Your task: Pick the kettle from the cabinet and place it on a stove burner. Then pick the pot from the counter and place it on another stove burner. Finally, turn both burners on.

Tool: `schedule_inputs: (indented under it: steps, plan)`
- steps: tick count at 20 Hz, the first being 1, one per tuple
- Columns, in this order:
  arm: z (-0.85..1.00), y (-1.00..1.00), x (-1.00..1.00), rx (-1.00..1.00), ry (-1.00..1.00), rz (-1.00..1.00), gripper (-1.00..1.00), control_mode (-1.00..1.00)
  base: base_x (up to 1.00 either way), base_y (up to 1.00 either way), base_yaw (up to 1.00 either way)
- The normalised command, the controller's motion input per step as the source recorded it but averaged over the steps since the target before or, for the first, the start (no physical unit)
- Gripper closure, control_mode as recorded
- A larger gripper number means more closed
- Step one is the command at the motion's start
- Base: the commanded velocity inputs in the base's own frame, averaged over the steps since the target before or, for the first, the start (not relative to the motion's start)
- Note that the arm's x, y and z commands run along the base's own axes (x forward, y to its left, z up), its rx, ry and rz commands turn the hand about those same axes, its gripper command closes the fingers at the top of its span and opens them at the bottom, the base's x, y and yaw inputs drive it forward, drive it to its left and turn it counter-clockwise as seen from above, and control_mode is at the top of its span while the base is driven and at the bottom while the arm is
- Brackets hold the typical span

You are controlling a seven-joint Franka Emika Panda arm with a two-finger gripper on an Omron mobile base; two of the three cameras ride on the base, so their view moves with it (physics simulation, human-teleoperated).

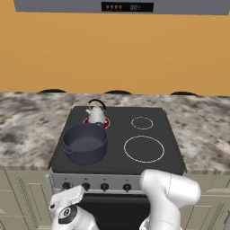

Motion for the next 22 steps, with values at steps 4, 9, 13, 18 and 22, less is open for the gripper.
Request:
schedule_inputs:
  steps: [4,9,13,18,22]
  plan:
    - [0.0,0.01,-0.08,-0.19,0.08,-0.04,1.0,-1.0,0.0,0.0,0.0]
    - [0.0,0.03,-0.06,-0.18,0.07,-0.04,1.0,-1.0,0.0,0.0,0.0]
    - [0.0,0.05,-0.07,-0.13,0.07,-0.05,1.0,-1.0,0.0,0.0,0.0]
    - [0.0,0.08,-0.07,-0.11,0.02,-0.05,1.0,-1.0,0.0,0.0,0.0]
    - [0.0,0.07,-0.02,-0.08,0.02,-0.03,1.0,-1.0,0.0,0.0,0.0]
